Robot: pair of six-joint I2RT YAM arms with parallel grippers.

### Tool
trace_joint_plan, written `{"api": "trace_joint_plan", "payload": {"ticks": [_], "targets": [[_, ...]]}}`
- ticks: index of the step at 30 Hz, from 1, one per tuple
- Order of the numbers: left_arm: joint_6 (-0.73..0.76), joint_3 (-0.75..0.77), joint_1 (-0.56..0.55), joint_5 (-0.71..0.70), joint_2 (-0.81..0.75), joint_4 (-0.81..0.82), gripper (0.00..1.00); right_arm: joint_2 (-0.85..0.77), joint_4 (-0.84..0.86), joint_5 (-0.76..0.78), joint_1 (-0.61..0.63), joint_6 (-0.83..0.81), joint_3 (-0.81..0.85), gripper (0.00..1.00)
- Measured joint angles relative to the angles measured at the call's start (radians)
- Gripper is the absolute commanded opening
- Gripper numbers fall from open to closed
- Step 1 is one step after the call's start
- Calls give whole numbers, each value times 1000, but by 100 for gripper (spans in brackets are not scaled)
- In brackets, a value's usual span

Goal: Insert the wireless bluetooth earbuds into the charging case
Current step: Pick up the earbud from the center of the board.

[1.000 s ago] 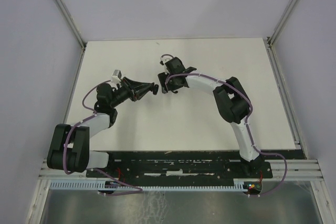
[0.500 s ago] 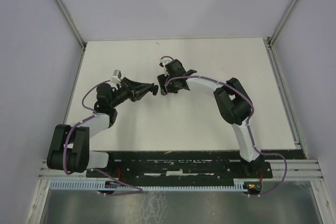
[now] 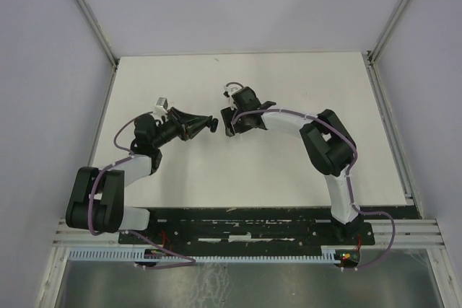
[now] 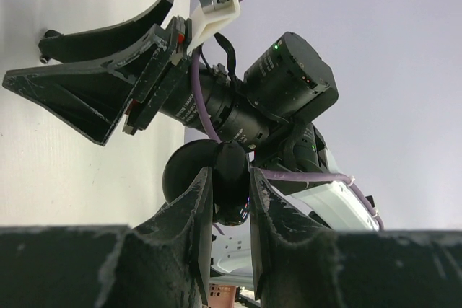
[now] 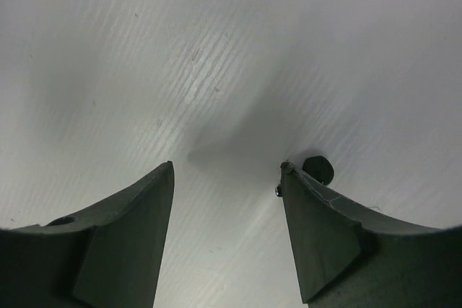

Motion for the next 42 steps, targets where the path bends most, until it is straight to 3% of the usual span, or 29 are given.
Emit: {"api": "trace_joint_plan", "payload": {"ticks": [20, 32, 42], "targets": [[14, 13, 0, -6, 16, -8, 3, -135, -44, 23, 0, -17, -110, 69], [16, 13, 0, -7, 16, -12, 3, -79, -387, 195, 0, -32, 324, 64], [16, 13, 0, -6, 16, -12, 3, 77, -510, 224, 0, -15, 361, 62]]}}
